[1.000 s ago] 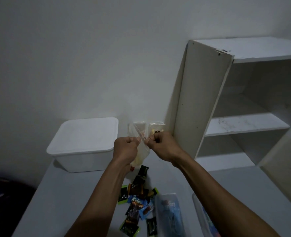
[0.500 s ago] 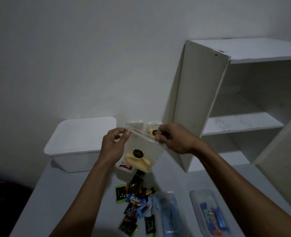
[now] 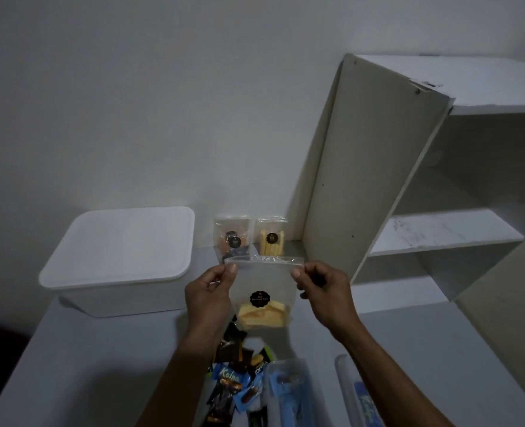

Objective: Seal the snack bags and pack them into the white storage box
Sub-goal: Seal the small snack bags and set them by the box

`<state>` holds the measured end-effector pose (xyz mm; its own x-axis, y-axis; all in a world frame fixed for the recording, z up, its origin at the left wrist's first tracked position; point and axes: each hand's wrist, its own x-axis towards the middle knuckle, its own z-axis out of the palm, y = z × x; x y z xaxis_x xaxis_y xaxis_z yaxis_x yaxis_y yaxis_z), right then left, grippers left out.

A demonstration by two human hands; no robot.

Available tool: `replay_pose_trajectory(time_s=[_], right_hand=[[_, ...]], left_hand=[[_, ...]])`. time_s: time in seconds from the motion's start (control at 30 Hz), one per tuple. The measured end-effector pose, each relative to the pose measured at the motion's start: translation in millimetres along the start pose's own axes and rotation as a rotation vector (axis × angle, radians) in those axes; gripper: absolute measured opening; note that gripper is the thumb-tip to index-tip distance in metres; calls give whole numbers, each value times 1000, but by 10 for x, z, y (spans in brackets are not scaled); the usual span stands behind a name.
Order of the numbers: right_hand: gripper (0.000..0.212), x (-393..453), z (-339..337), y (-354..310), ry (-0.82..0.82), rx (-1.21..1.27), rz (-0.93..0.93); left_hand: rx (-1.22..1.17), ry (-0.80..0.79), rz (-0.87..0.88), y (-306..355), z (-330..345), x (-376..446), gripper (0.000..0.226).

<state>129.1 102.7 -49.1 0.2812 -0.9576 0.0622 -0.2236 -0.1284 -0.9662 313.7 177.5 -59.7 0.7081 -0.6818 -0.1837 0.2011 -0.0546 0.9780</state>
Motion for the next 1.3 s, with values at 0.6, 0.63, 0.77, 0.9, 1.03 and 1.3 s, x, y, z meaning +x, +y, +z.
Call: replay_pose_trajectory(time_s=[0.6,0.63,0.77,0.9,1.03,1.3], right_hand=[[19,2069,345,1121,346,-56,241],[18,2162,364,1197,353,-67,261],[14,2412,429,1420,336,-111,293],[15,2533,504,1533,323,-116,308],[11,2596,540,1585,320,-146,307],[29,2613,555,1588,290,-189,379]], left_hand=[[149,98,-135,-678,1333,1810,24],[148,101,-152,-705,1388,1873,24],[130,103,-216,-807,1539,2091,20],[164,108,-228,-868,1579,2234,23],[221,90,-230,-898,1602,2283,23],[239,74,-242,-838,1618,2251,52]])
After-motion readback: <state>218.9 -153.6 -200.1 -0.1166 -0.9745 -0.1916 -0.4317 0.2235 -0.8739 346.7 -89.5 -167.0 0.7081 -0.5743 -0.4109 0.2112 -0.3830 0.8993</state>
